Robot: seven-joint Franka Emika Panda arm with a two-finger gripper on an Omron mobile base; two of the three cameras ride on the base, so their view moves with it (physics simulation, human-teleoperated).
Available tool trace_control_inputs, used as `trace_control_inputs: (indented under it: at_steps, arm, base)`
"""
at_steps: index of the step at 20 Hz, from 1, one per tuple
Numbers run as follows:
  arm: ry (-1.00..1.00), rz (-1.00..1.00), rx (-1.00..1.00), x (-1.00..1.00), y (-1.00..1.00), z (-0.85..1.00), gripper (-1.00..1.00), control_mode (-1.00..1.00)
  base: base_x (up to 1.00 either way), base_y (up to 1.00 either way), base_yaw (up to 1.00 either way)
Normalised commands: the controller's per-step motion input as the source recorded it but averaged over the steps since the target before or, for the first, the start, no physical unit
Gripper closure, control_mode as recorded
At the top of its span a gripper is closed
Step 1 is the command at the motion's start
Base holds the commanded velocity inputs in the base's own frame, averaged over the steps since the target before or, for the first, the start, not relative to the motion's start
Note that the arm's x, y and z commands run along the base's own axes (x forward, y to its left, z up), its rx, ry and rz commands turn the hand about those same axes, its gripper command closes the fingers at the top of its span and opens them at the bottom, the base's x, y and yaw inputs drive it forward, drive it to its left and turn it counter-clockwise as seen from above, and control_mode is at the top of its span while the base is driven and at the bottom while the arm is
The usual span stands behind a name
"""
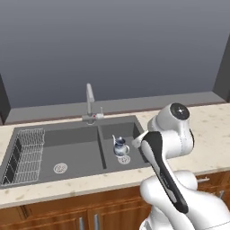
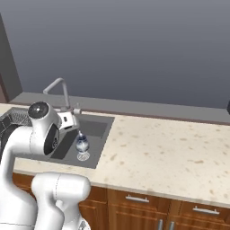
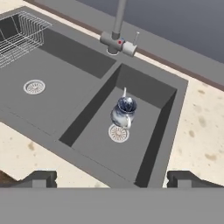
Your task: Place the cup in the left basin and the teapot in the right basin of the sink.
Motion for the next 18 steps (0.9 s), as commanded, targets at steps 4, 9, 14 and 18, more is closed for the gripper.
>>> trace_control_inputs:
  at_steps: [4, 9, 14, 18]
  arm:
    - [0.00, 0.00, 0.00, 0.00, 0.00, 0.00, -1.00, 1.00]
    - [0.00, 0.00, 0.00, 0.00, 0.00, 0.00, -1.00, 1.00]
    - [0.00, 0.00, 0.00, 0.00, 0.00, 0.00, -1.00, 1.00]
    - [0.00, 0.00, 0.00, 0.00, 0.00, 0.00, -1.00, 1.00]
  base:
    - [-0.44, -0.02, 0.00]
    - [-0.55, 0.00, 0.00]
    - [-0.08, 0.13, 0.00]
    - [0.09, 0.58, 0.00]
